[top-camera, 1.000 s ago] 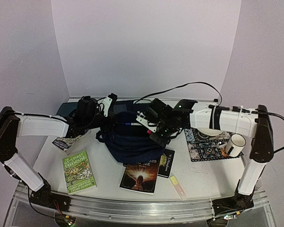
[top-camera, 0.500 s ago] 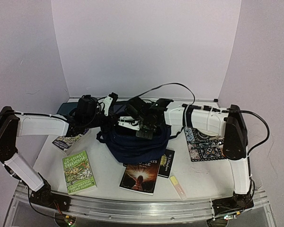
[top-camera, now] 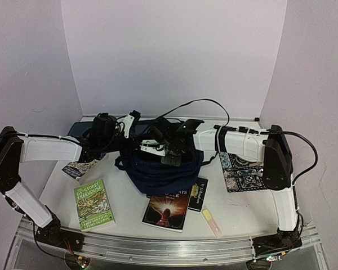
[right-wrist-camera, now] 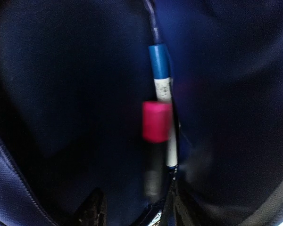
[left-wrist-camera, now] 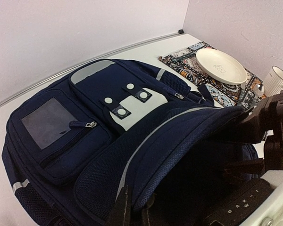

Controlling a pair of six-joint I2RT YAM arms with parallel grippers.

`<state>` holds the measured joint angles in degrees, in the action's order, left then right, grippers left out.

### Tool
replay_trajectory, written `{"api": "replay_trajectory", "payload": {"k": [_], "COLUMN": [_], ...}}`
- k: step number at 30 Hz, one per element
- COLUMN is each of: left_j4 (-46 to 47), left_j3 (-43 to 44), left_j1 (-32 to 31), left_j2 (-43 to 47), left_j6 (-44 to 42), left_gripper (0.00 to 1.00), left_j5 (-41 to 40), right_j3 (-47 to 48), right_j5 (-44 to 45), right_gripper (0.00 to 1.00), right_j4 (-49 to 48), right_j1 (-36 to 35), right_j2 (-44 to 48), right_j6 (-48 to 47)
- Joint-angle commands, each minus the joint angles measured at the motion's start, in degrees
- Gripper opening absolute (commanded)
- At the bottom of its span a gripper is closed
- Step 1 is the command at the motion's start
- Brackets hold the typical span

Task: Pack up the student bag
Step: Place the pen in the second largest pocket of the bag, then pick up the pen from the corner of the board.

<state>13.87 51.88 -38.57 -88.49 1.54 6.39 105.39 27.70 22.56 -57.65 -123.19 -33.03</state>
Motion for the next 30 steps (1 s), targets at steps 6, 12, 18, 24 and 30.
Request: {"api": "replay_trajectory", "payload": {"k": [6,12,18,24,30], "left_j4": [4.6,4.5,4.4,4.2,4.1], "left_j3": [3.3,3.3,3.3,3.3,3.2], "left_j1": [0.0,0.1,0.1,0.1,0.1], "left_j2": [0.8,0.4,0.2,0.1,0.3], "left_j6": [1.0,1.0,0.9,0.7,0.7], "left_gripper": [0.0,0.0,0.0,0.0,0.0], "left_j5": [0.0,-0.5,-0.9,-1.3,-1.9], "right_j3": [-5.4,-11.8,-20.6,-26.6,-37.1], "right_j5": [-3.4,-4.0,-6.4,-9.5,-16.5], "right_gripper": [0.56,0.63,0.67,0.67,0.67], "right_j4": [-0.5,-0.2,2.7,9.5,11.1], "right_j1": [-0.4,-0.4,-0.4,-0.4,-0.4], "right_j2": [8.9,16.4,24.5,27.4,31.1], "right_j6": [11.1,27.6,43.9,56.8,66.6]}}
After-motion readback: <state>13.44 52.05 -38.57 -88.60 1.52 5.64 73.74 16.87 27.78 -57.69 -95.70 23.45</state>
